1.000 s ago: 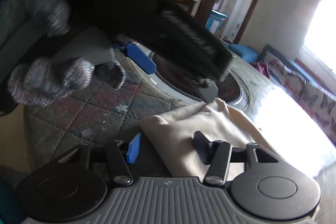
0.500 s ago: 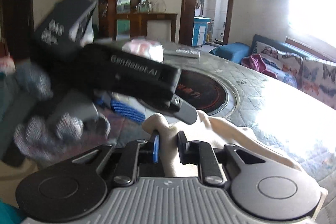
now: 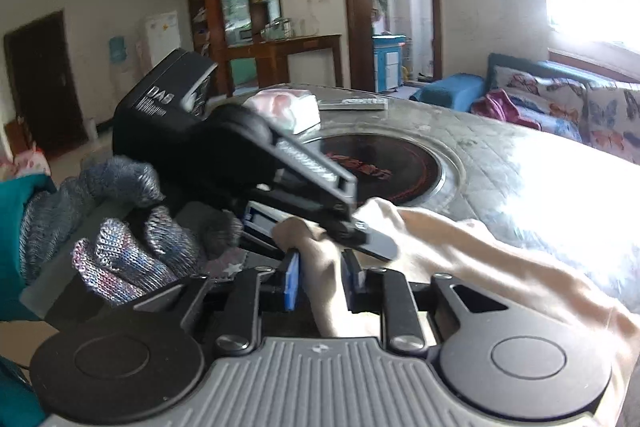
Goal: Fold clothes
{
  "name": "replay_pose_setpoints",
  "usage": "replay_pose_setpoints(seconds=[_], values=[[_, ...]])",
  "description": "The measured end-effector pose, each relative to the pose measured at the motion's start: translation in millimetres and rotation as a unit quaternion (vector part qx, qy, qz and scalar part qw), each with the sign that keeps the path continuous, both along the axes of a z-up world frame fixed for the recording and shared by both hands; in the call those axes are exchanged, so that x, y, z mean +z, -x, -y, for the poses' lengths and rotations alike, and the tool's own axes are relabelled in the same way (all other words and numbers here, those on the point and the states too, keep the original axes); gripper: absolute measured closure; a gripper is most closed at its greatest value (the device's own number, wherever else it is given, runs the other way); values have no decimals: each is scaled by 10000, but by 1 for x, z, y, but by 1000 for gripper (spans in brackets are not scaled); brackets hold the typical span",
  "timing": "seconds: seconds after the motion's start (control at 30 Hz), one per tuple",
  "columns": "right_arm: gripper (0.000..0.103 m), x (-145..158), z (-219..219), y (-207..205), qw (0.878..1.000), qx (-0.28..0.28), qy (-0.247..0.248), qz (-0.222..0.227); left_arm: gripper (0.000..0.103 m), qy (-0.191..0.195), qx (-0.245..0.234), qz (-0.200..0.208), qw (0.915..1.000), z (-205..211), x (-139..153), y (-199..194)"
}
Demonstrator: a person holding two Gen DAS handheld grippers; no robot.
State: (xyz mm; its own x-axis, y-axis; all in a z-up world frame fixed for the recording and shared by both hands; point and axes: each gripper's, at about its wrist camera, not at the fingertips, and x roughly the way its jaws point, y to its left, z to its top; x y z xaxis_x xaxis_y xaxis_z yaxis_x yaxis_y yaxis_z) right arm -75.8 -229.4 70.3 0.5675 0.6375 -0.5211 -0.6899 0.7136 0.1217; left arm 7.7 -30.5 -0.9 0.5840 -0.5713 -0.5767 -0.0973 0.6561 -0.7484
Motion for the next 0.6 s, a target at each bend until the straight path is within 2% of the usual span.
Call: replay_pose_setpoints(seconds=[0.07, 0.2, 0.33, 0.43, 0.47, 0.6], values=[[71, -1, 15, 1, 9995, -282, -124, -98, 86, -90, -23, 18, 10000, -1, 0, 1], [67, -6, 57, -6, 9928, -1168, -209, -178, 86, -295, -73, 116, 9995, 3, 3, 3], [64, -14, 110, -16, 9728, -2284, -243, -301, 86, -478, -125, 214, 9985, 7, 5, 4], [63, -24, 140, -25, 9570, -2852, -309, -422, 86, -615, -164, 288, 9976, 11, 8, 6], [63, -27, 148, -28, 9522, -2996, -346, -490, 86, -661, -177, 313, 9972, 12, 8, 6], [63, -42, 162, -41, 9456, -3057, -722, -853, 86, -803, -214, 375, 9958, 16, 10, 7]])
